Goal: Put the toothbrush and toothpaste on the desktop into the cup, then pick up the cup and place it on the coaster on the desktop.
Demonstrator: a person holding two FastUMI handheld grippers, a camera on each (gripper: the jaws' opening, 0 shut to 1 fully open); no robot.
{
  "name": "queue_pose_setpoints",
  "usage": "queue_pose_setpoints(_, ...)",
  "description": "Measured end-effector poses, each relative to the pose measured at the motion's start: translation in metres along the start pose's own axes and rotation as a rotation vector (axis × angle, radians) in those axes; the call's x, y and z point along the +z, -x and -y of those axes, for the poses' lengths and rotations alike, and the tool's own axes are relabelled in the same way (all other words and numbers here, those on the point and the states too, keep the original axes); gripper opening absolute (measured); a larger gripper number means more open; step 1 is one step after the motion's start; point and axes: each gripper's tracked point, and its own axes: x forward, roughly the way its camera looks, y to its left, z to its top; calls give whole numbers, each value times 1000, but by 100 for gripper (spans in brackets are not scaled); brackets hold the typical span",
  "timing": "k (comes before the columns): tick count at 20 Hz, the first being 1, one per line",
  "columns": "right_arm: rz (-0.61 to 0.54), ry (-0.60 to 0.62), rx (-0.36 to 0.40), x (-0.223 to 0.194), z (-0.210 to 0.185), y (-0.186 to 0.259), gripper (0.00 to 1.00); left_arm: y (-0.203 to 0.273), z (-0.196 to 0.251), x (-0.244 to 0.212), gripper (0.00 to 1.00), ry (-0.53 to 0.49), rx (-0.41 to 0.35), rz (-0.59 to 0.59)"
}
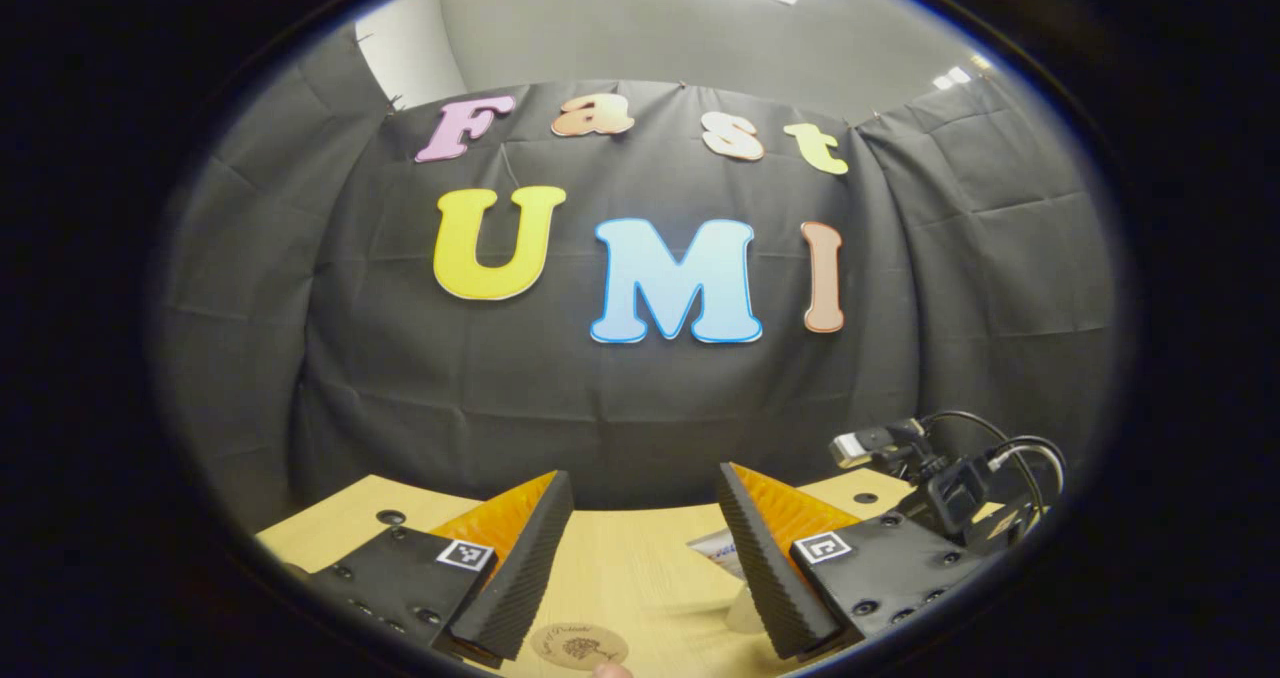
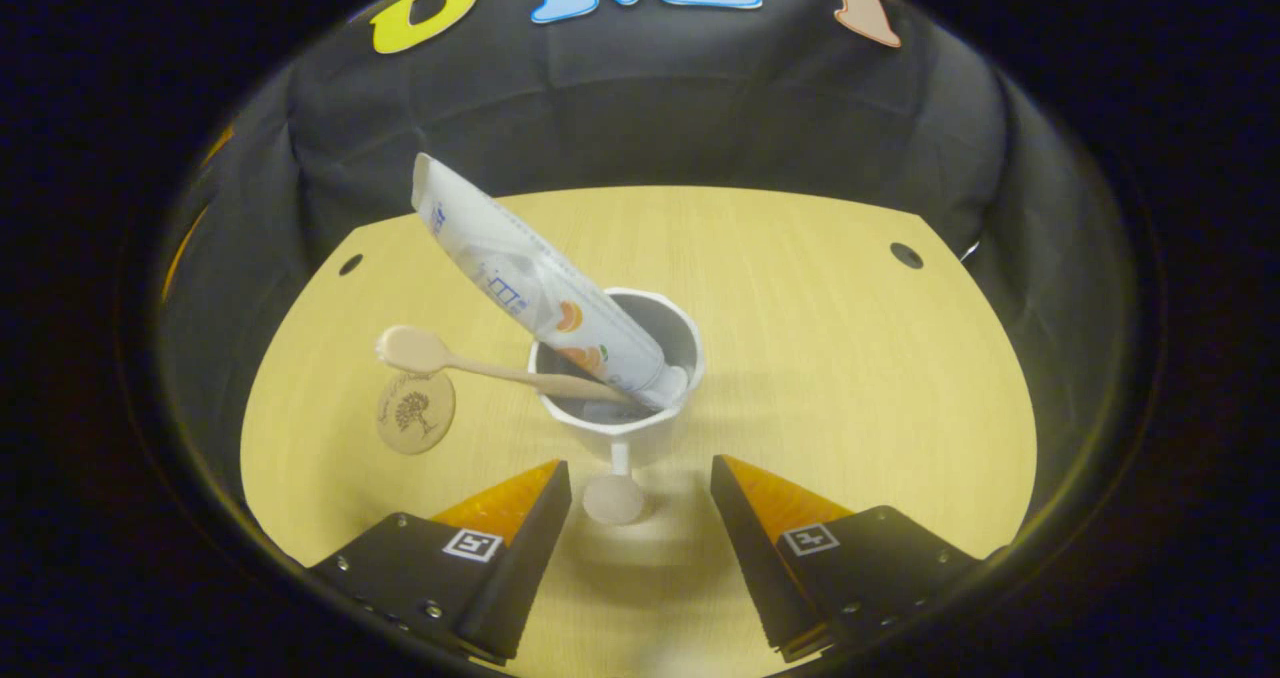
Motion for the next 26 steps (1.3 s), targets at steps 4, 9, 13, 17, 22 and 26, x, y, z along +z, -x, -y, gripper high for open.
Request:
queue_pose_setpoints(4, -82, 1, -17, -5, 0, -5, 86, 10, -11, -2, 93, 31, 15, -19)
queue_pose_setpoints(9, -169, 48, -38, -10, 3, -13, 86, 20, -24, -9, 93, 69, 34, -41)
queue_pose_setpoints(13, -206, 45, -37, -6, -1, -18, 63, 25, -36, -12, 91, 80, 55, -50)
queue_pose_setpoints(17, -229, 30, -38, -9, -5, -18, 29, 27, -44, -13, 93, 71, 67, -52)
queue_pose_setpoints(22, -227, 42, -32, -9, -4, -18, 25, 29, -48, -12, 92, 64, 72, -57)
queue_pose_setpoints(26, -214, 30, -32, -9, -5, -19, 24, 32, -53, -13, 92, 61, 78, -59)
